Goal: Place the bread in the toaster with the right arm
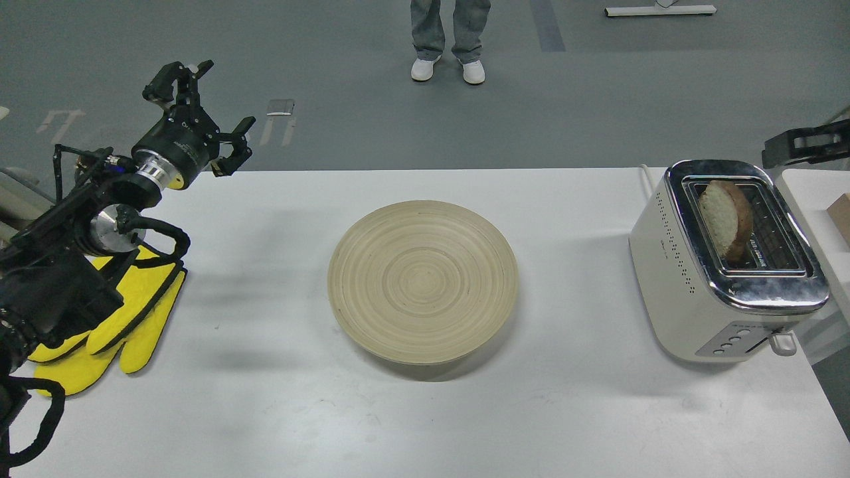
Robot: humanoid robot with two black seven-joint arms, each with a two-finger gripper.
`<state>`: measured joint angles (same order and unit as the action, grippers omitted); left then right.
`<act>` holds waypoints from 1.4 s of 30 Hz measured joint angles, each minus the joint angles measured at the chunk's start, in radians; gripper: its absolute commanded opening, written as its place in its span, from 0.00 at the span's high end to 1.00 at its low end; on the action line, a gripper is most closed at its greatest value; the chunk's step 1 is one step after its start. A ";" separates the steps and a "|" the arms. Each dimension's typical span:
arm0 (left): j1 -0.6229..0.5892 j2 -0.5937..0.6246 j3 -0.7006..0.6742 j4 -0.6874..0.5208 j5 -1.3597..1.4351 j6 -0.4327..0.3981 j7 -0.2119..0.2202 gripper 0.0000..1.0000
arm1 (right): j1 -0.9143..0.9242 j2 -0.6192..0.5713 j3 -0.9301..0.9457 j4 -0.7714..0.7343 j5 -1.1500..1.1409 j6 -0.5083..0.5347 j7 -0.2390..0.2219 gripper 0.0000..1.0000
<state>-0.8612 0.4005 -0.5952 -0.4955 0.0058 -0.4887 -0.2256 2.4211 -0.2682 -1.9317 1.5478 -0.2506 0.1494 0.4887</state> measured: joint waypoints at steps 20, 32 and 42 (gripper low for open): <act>0.000 0.000 0.000 0.000 -0.001 0.000 0.000 0.00 | -0.366 -0.138 0.737 -0.750 0.307 -0.123 0.000 0.00; 0.000 0.000 0.000 0.000 -0.001 0.000 0.000 0.00 | -0.924 0.081 1.702 -1.359 0.292 -0.076 0.000 0.00; 0.000 0.000 0.000 0.000 -0.001 0.000 0.000 0.00 | -1.140 0.221 2.116 -1.379 0.294 0.131 0.000 0.00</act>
<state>-0.8609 0.4002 -0.5952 -0.4955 0.0052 -0.4887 -0.2253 1.2816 -0.0475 0.1840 0.1687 0.0434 0.2804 0.4886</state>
